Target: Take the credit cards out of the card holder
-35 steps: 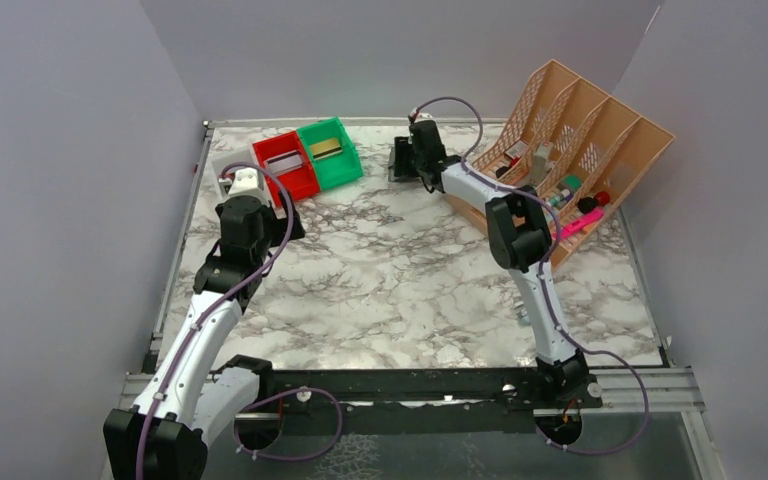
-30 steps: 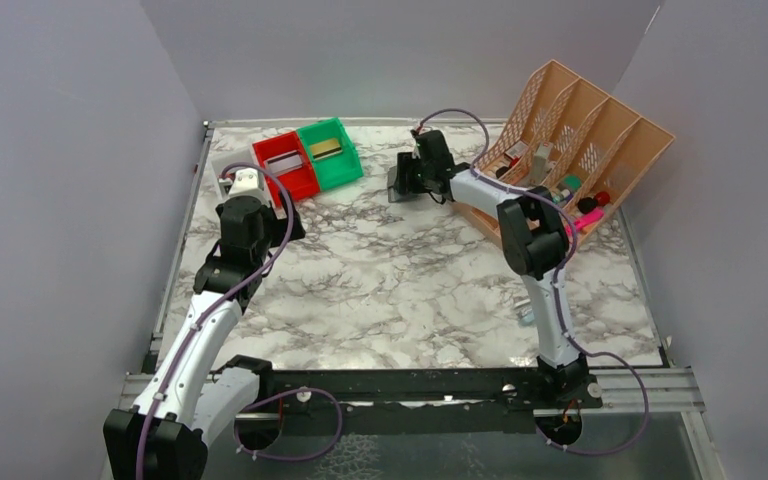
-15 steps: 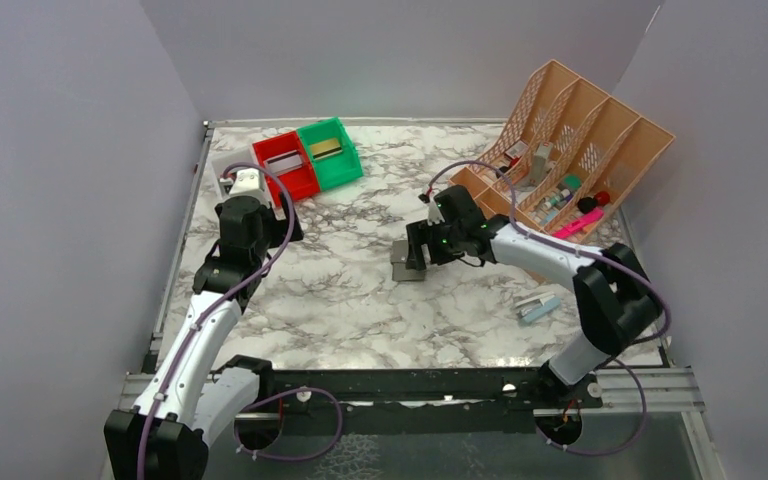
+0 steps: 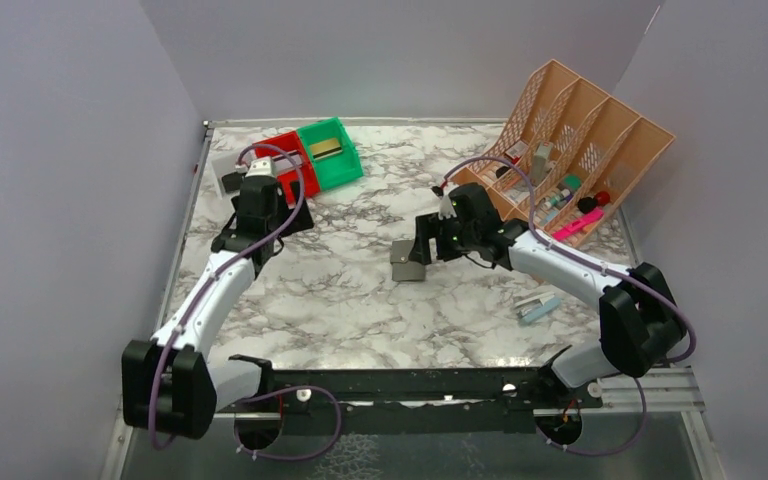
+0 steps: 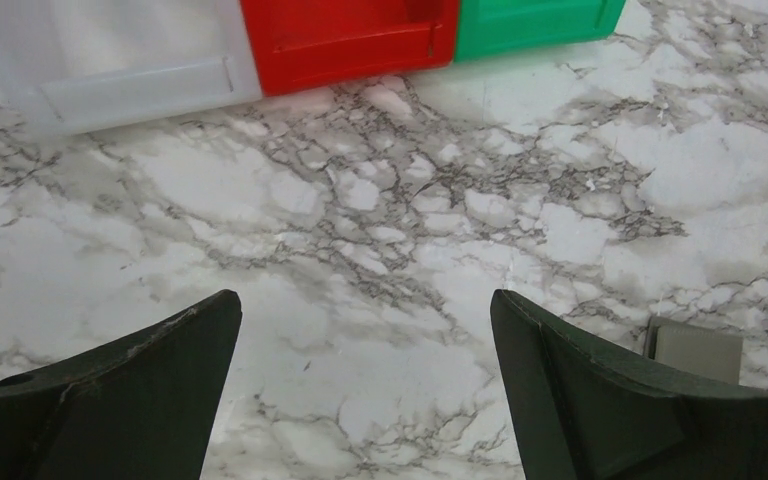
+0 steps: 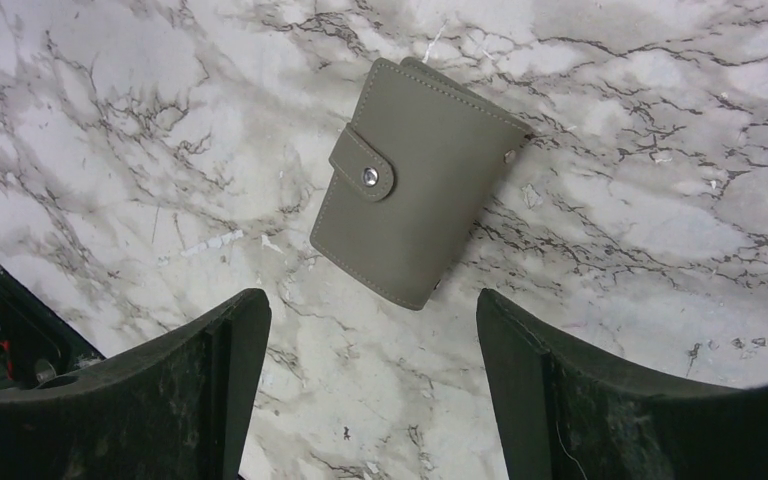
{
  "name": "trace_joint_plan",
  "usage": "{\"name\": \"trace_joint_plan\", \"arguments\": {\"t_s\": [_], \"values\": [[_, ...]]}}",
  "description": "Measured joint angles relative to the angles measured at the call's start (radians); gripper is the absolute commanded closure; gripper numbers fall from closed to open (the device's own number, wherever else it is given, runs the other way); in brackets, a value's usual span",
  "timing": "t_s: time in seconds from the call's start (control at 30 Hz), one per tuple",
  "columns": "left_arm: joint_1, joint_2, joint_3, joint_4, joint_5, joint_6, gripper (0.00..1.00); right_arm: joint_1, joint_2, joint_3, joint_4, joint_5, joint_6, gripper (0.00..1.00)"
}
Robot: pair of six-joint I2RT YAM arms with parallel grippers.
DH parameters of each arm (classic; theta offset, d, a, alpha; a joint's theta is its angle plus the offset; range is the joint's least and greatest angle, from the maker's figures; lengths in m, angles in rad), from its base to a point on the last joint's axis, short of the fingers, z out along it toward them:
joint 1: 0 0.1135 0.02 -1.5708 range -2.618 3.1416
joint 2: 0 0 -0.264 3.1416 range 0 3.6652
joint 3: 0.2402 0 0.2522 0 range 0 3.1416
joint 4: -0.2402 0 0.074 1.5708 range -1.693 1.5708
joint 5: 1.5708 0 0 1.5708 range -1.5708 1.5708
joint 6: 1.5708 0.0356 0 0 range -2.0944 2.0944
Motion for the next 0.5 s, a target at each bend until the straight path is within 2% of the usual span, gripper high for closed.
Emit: {"name": "trace_joint_plan", "arguments": {"t_s": [0.27, 0.5], "values": [[0.000, 0.397, 0.312, 0.010, 0.049, -0.106, 0.05, 0.000, -0.007, -0.028, -0.001, -0.014, 0.013, 0.21], [-0.001, 0.716, 0.563, 0.032, 0.041, -0.129, 0.11, 0.000, -0.074, -0.060, -0.047, -0.014, 0.007, 0.20]]}}
